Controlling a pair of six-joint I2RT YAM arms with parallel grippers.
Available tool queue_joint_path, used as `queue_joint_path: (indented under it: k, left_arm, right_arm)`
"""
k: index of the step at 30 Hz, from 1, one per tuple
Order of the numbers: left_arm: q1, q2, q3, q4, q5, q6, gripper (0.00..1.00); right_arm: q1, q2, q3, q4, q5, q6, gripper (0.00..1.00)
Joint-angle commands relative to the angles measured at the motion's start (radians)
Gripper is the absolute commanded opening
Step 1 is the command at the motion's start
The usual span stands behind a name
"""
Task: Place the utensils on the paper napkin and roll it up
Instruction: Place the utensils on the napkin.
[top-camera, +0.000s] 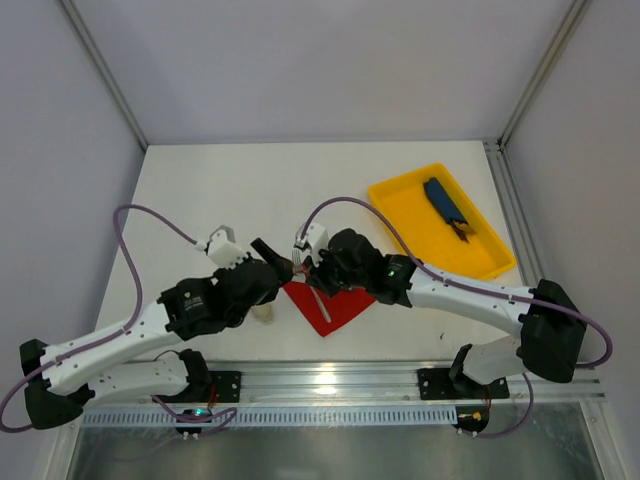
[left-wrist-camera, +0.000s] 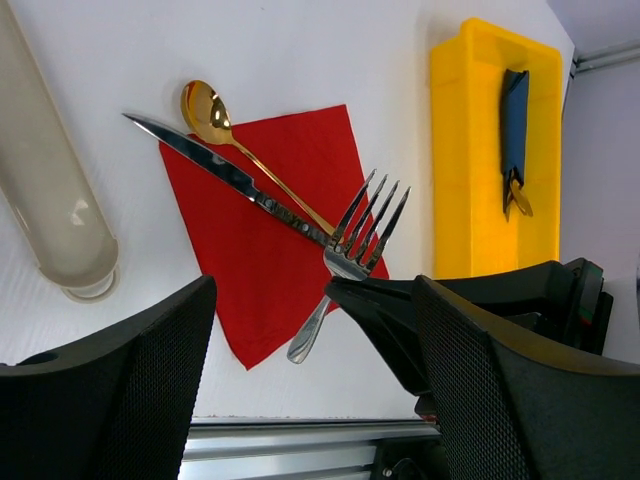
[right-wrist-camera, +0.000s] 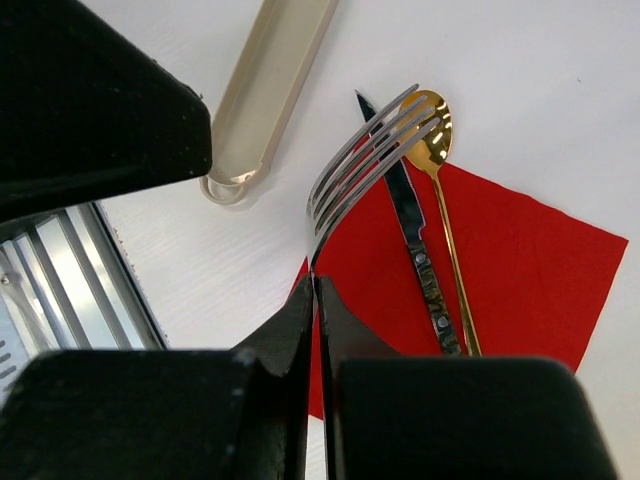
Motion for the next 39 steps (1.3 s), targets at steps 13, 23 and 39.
queue_joint_path:
  k: [13,23,39]
  left_arm:
    - [0.001,-0.225,-0.195,0.206,0.142,0.407,0.78]
    - [0.001,-0.253,-0.263,0.378,0.253,0.616,0.87]
    - [0.002,-0.052,-0.191,0.345,0.069,0.631,0.73]
  right_arm:
    - [0.008,0.173,0.372,-0.276,0.302,0.359,0.04]
    - [0.008,0.222,0.518,-0.367,0.238,0.537,0.03]
    - [0.008,0.256,0.600,-0.439,0.264,0.655,0.04]
